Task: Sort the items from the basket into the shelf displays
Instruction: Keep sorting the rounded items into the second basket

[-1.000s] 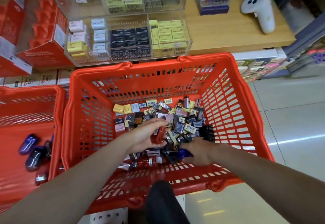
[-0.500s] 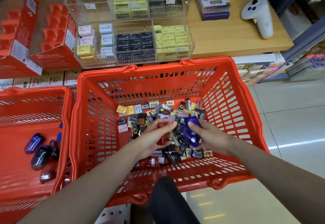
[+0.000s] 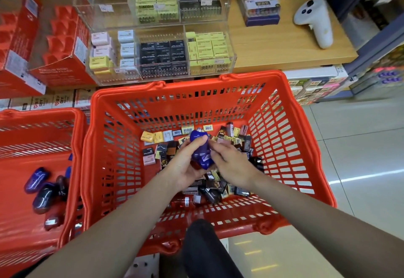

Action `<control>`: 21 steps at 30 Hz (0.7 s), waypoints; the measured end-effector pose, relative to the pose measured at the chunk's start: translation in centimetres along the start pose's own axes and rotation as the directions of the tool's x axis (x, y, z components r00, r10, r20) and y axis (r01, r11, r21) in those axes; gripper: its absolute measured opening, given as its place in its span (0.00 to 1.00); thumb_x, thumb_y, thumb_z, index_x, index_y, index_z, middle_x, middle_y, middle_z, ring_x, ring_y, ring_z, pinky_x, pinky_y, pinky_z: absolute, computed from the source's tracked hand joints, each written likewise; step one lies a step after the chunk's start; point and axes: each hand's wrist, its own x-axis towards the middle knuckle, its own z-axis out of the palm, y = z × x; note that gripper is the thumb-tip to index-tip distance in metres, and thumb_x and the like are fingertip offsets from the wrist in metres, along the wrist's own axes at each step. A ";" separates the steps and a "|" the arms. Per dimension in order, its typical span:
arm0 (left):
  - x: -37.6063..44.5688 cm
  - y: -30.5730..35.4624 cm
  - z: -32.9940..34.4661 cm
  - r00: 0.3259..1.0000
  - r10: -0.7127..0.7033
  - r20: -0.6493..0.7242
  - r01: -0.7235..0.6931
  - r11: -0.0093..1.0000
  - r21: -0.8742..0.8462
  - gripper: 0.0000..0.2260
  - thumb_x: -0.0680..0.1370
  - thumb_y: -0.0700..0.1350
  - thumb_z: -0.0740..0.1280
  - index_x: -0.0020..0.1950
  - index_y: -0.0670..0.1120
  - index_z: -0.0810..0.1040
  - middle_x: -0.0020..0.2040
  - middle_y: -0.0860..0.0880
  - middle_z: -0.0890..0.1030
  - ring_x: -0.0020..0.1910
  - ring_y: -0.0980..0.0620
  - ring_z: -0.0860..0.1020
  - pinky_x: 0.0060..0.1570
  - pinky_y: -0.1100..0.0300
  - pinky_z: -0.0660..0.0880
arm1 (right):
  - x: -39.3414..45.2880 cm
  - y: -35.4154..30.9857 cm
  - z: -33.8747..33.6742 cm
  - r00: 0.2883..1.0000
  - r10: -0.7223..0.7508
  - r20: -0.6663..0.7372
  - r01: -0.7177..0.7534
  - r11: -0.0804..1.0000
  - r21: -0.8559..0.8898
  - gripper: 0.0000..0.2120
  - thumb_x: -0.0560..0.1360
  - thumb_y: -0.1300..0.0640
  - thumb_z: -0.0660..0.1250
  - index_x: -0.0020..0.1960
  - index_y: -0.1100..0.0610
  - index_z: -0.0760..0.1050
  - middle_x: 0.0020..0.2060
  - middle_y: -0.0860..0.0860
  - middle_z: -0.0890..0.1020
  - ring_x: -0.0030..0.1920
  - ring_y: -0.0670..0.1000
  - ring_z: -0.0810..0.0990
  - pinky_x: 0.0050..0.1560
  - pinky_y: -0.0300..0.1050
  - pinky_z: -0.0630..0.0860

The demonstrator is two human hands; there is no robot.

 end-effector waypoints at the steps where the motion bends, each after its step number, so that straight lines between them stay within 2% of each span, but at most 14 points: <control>1: 0.0 0.2 -0.3 1.000 0.001 -0.001 -0.001 1.000 -0.002 0.31 0.62 0.45 0.82 0.63 0.47 0.76 0.59 0.41 0.82 0.51 0.42 0.85 0.44 0.48 0.82 | 0.0 0.6 -0.9 1.000 0.003 0.002 -0.003 1.000 -0.002 0.19 0.84 0.54 0.52 0.74 0.46 0.65 0.63 0.40 0.71 0.51 0.44 0.81 0.50 0.40 0.78; 2: 0.0 0.5 -0.7 1.000 0.004 -0.010 -0.004 1.000 0.001 0.32 0.61 0.43 0.82 0.63 0.47 0.76 0.60 0.40 0.81 0.52 0.41 0.84 0.44 0.47 0.82 | 0.2 1.6 -1.9 0.999 0.019 -0.026 -0.020 0.997 -0.070 0.19 0.84 0.57 0.54 0.74 0.49 0.67 0.67 0.43 0.70 0.41 0.41 0.82 0.39 0.34 0.77; 3: 0.1 0.9 -1.2 1.000 0.012 -0.024 -0.011 1.000 0.007 0.32 0.60 0.42 0.83 0.62 0.46 0.76 0.60 0.40 0.80 0.51 0.40 0.84 0.43 0.47 0.82 | 0.3 2.6 -3.1 0.997 0.056 -0.057 -0.067 0.975 -0.214 0.19 0.82 0.59 0.57 0.73 0.53 0.68 0.70 0.47 0.70 0.38 0.41 0.80 0.39 0.34 0.77; 4: 0.2 1.3 -1.7 0.999 0.022 -0.035 -0.021 1.000 0.022 0.32 0.60 0.41 0.82 0.61 0.46 0.77 0.60 0.40 0.79 0.49 0.41 0.85 0.43 0.47 0.82 | 0.3 3.7 -4.1 0.991 0.111 -0.080 -0.135 0.896 -0.423 0.21 0.80 0.60 0.61 0.73 0.55 0.66 0.70 0.52 0.70 0.44 0.45 0.81 0.46 0.39 0.78; 5: 0.4 1.7 -2.3 0.998 0.035 -0.044 -0.033 0.998 0.047 0.31 0.59 0.41 0.82 0.61 0.46 0.77 0.60 0.40 0.79 0.48 0.42 0.85 0.43 0.47 0.82 | 0.3 4.8 -4.7 0.986 0.149 -0.067 -0.157 0.746 -0.647 0.26 0.78 0.59 0.65 0.74 0.56 0.63 0.70 0.54 0.70 0.54 0.51 0.79 0.57 0.46 0.77; 6: 0.5 2.1 -2.9 0.997 0.049 -0.053 -0.045 0.996 0.080 0.31 0.59 0.41 0.82 0.60 0.47 0.77 0.60 0.41 0.79 0.47 0.43 0.85 0.43 0.47 0.82 | 0.4 5.8 -4.8 0.983 0.184 0.003 -0.100 0.551 -0.828 0.31 0.76 0.55 0.68 0.75 0.57 0.59 0.69 0.56 0.70 0.62 0.55 0.75 0.64 0.50 0.71; 7: 0.6 2.3 -3.5 0.996 0.060 -0.066 -0.052 0.992 0.114 0.32 0.59 0.41 0.82 0.61 0.47 0.77 0.60 0.42 0.79 0.47 0.44 0.85 0.43 0.47 0.82 | 0.4 6.7 -4.5 0.972 0.220 0.080 -0.006 0.364 -0.931 0.36 0.75 0.50 0.69 0.76 0.58 0.56 0.68 0.56 0.71 0.66 0.57 0.72 0.67 0.53 0.67; 8: 0.8 2.4 -4.0 0.994 0.065 -0.082 -0.053 0.988 0.144 0.32 0.59 0.40 0.82 0.62 0.47 0.77 0.60 0.42 0.79 0.47 0.45 0.86 0.44 0.47 0.82 | 0.4 7.4 -4.1 0.959 0.253 0.126 0.066 0.233 -0.970 0.40 0.75 0.46 0.69 0.77 0.59 0.53 0.68 0.57 0.70 0.67 0.58 0.70 0.69 0.54 0.64; 9: 0.9 2.4 -4.5 0.993 0.068 -0.099 -0.051 0.985 0.165 0.33 0.60 0.40 0.82 0.62 0.47 0.76 0.60 0.42 0.79 0.46 0.45 0.86 0.44 0.47 0.82 | 0.5 7.9 -3.6 0.953 0.272 0.137 0.097 0.155 -0.983 0.43 0.74 0.43 0.69 0.78 0.59 0.50 0.69 0.57 0.69 0.68 0.58 0.69 0.70 0.56 0.62; 11: 1.0 2.2 -5.3 0.991 0.070 -0.118 -0.047 0.980 0.192 0.33 0.60 0.40 0.82 0.62 0.47 0.76 0.60 0.43 0.79 0.45 0.46 0.86 0.44 0.47 0.82 | 0.9 8.6 -2.7 0.959 0.261 0.106 0.083 0.096 -0.992 0.45 0.74 0.43 0.70 0.78 0.59 0.47 0.69 0.58 0.68 0.69 0.59 0.68 0.70 0.57 0.60; 14: 1.0 2.0 -6.2 0.991 0.069 -0.113 -0.038 0.965 0.258 0.34 0.58 0.41 0.84 0.61 0.48 0.77 0.60 0.43 0.79 0.46 0.45 0.86 0.44 0.47 0.82 | 1.1 9.0 -2.2 0.972 0.227 0.064 0.042 0.103 -0.994 0.43 0.74 0.49 0.71 0.77 0.59 0.48 0.68 0.59 0.70 0.67 0.60 0.70 0.69 0.56 0.63; 16: 0.8 2.0 -6.4 0.991 0.061 -0.121 -0.027 0.964 0.263 0.34 0.56 0.43 0.84 0.61 0.49 0.78 0.60 0.43 0.79 0.47 0.44 0.85 0.44 0.47 0.82 | 0.7 8.8 -2.5 0.978 0.199 0.069 0.047 0.117 -0.992 0.38 0.74 0.53 0.70 0.75 0.59 0.52 0.66 0.59 0.69 0.64 0.60 0.72 0.67 0.55 0.66; 19: 0.3 2.4 -6.5 0.986 0.072 -0.153 -0.034 0.971 0.236 0.36 0.54 0.44 0.84 0.60 0.49 0.77 0.60 0.43 0.78 0.54 0.41 0.83 0.44 0.47 0.82 | 0.3 8.1 -3.6 0.970 0.214 0.115 0.103 0.066 -0.992 0.28 0.77 0.54 0.69 0.72 0.59 0.61 0.65 0.59 0.68 0.63 0.60 0.72 0.66 0.54 0.69; 21: -0.1 2.7 -6.6 0.984 0.080 -0.161 -0.042 0.973 0.225 0.37 0.54 0.44 0.84 0.61 0.49 0.76 0.61 0.42 0.78 0.55 0.39 0.82 0.44 0.47 0.82 | 0.2 7.2 -3.8 0.962 0.247 0.116 0.085 0.133 -0.987 0.21 0.80 0.51 0.65 0.69 0.59 0.68 0.64 0.57 0.69 0.60 0.57 0.74 0.63 0.52 0.73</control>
